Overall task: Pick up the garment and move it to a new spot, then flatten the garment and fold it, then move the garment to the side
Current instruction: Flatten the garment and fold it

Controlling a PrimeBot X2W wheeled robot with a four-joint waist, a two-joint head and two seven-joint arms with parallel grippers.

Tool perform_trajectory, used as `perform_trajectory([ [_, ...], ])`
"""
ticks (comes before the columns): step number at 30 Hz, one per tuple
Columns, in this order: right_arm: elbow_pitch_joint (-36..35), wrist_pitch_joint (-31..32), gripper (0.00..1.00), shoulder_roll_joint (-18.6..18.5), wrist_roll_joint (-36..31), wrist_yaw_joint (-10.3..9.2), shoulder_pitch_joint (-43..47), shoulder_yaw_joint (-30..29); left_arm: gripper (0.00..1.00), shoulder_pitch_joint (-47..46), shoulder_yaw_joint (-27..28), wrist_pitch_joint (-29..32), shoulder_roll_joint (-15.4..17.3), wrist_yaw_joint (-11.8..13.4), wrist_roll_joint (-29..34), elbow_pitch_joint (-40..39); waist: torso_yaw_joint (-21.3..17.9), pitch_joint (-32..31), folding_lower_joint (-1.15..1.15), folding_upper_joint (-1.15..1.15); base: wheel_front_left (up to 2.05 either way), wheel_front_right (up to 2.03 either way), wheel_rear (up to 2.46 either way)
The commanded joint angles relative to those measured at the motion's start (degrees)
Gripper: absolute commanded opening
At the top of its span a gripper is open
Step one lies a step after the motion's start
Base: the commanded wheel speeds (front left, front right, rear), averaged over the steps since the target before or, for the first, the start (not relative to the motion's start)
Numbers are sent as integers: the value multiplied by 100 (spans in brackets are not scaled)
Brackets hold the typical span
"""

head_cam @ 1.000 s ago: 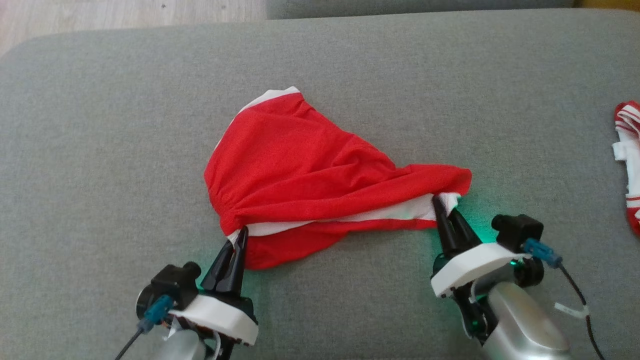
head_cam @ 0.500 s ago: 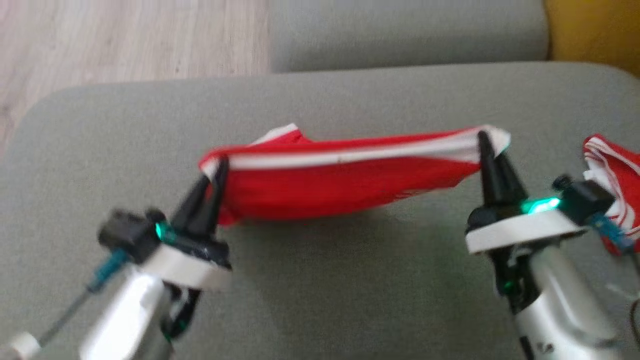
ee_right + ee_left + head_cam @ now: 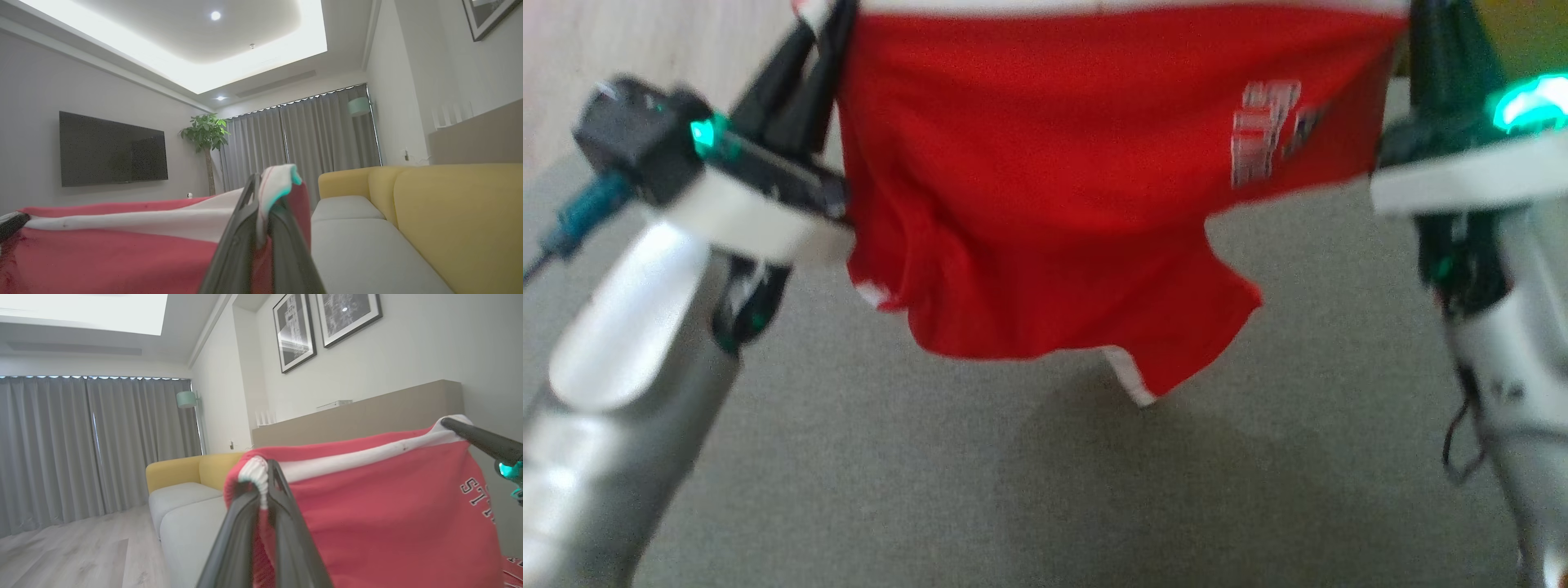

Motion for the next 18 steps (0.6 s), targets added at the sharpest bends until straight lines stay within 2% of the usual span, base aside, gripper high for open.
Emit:
perform_trajectory([
  [1, 14, 11, 0, -44, -101, -4, -595, 88, 0, -630, 286, -52, 107, 11, 3, 78, -82, 361, 0, 0, 0, 0, 0],
  [3, 193, -7, 0, -34, -190, -4, -876, 80, 0, -829, 308, -103, 41, 15, 52, 243, -113, 475, 0, 0, 0, 0, 0],
  [4, 578, -55, 0, 9, -399, -4, -1464, 28, 0, -1274, 360, -218, -91, 41, 216, 564, -166, 709, 0, 0, 0, 0, 0],
  [5, 578, -55, 0, 9, -399, -4, -1464, 28, 0, -1274, 360, -218, -91, 41, 216, 564, -166, 709, 0, 0, 0, 0, 0],
  [9, 1233, -131, 0, 172, -825, -4, -2437, -164, 0, -2014, 558, -366, -434, 63, 474, 1094, -230, 955, 0, 0, 0, 0, 0],
  [11, 1283, -138, 0, 251, -987, -4, -2697, -320, 0, -2201, 734, -376, -652, 51, 496, 1139, -234, 1011, 0, 0, 0, 0, 0],
  [14, 1211, -140, 0, 355, -1108, -4, -2566, -520, 0, -2051, 816, -379, -882, 26, 490, 1190, -240, 993, 0, 0, 0, 0, 0],
  [18, 1262, -141, 0, 361, -1038, -4, -1699, -403, 0, -1276, 487, -380, -960, 14, 157, 1365, -279, 858, 0, 0, 0, 0, 0],
])
